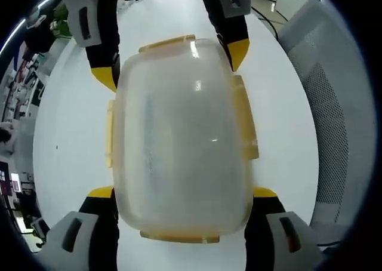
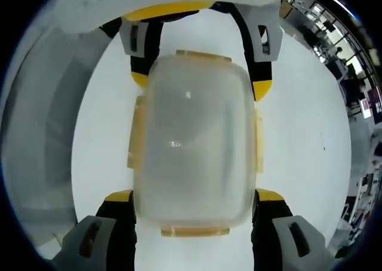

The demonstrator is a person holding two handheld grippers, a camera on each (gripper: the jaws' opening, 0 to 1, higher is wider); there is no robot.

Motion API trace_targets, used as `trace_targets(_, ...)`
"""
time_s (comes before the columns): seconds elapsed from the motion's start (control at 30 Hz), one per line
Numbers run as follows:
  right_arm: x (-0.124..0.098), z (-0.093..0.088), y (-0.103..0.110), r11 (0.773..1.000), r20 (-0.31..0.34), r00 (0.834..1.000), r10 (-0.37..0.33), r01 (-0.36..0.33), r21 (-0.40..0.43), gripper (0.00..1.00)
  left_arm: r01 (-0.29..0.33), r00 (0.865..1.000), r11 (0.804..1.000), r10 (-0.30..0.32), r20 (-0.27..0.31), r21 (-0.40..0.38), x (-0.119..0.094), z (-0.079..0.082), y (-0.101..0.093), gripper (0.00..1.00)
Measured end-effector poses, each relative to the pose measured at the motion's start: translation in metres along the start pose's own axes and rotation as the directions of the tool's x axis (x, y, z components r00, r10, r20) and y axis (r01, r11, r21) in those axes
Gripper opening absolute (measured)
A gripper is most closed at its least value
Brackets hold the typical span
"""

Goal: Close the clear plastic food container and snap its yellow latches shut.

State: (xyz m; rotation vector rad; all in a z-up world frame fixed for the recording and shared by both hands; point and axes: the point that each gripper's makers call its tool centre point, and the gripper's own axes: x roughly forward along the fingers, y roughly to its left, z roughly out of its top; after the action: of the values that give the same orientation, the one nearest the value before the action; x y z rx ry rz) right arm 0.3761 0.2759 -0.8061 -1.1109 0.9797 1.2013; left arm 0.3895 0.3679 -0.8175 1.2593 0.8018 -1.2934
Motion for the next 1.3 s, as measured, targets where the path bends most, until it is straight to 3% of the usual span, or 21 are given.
trace_targets(0.5, 0.001, -0.002, -0.016, 1.0, -0.006, 1.0, -0.002, 0.002, 0.004, 0.8, 0.004, 1.0, 1.0, -0.004, 0.0, -0.002, 0.004, -0.001, 0.018, 0.89)
trace_targets(1.3, 0.003, -0.004, -0.027, 1.0, 0.0, 1.0, -0.006, 0.006, 0.004, 0.81, 0.002, 1.0, 1.0, -0.002, 0.012, -0.018, 0.006, -0.002, 0.028, 0.89)
